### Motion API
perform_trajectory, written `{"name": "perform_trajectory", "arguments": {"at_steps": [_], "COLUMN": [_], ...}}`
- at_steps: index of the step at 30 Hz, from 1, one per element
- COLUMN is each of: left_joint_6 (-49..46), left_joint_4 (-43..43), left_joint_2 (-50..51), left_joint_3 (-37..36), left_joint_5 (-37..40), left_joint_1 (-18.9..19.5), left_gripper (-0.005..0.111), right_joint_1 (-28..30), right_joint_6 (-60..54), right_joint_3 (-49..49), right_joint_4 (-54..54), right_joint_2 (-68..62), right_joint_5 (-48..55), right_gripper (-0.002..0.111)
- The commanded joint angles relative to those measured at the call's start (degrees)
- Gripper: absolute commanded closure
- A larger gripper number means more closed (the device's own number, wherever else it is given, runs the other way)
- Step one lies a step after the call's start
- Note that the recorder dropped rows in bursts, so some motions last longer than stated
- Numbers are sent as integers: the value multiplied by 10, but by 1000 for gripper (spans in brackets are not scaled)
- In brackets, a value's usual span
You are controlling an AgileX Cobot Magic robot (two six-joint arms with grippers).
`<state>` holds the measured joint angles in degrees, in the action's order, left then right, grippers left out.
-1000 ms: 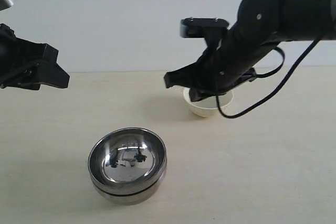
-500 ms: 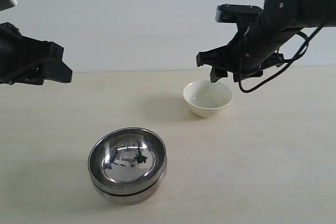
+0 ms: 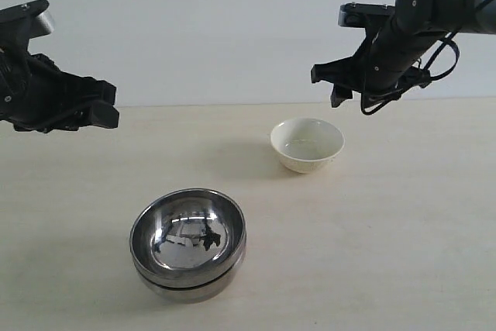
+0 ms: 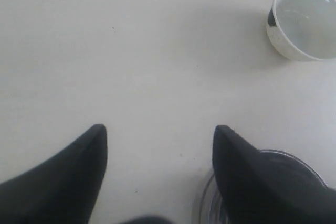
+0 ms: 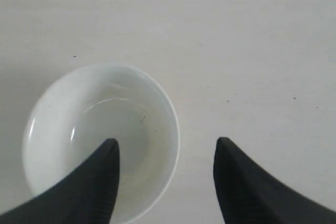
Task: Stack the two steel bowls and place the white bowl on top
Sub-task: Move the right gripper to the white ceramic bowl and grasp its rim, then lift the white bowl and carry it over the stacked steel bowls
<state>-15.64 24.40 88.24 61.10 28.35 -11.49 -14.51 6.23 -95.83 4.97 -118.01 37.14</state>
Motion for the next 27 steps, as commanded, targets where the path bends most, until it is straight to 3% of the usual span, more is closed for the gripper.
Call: {"name": "perform_trajectory", "arguments": {"at_steps": [1, 22, 25, 27], "left_joint_6": [-4, -4, -4, -4], "left_joint_4": [2, 2, 2, 2], "left_joint_2": [2, 2, 3, 5], "left_joint_3": [2, 2, 2, 2], "left_joint_5": [-20, -29, -29, -29], "left_joint_1": [0, 0, 0, 0], "left_gripper": [51, 51, 51, 51], "right_joint_1": [3, 0, -1, -1], "right_joint_6": [-19, -50, -50, -51], "right_joint_3": [-7, -8, -8, -8], "right_joint_4": [6, 53, 53, 53], "right_joint_2": [-28, -130, -132, -128], "right_joint_5": [-14, -70, -71, -67], "right_gripper": [60, 61, 79, 102]}}
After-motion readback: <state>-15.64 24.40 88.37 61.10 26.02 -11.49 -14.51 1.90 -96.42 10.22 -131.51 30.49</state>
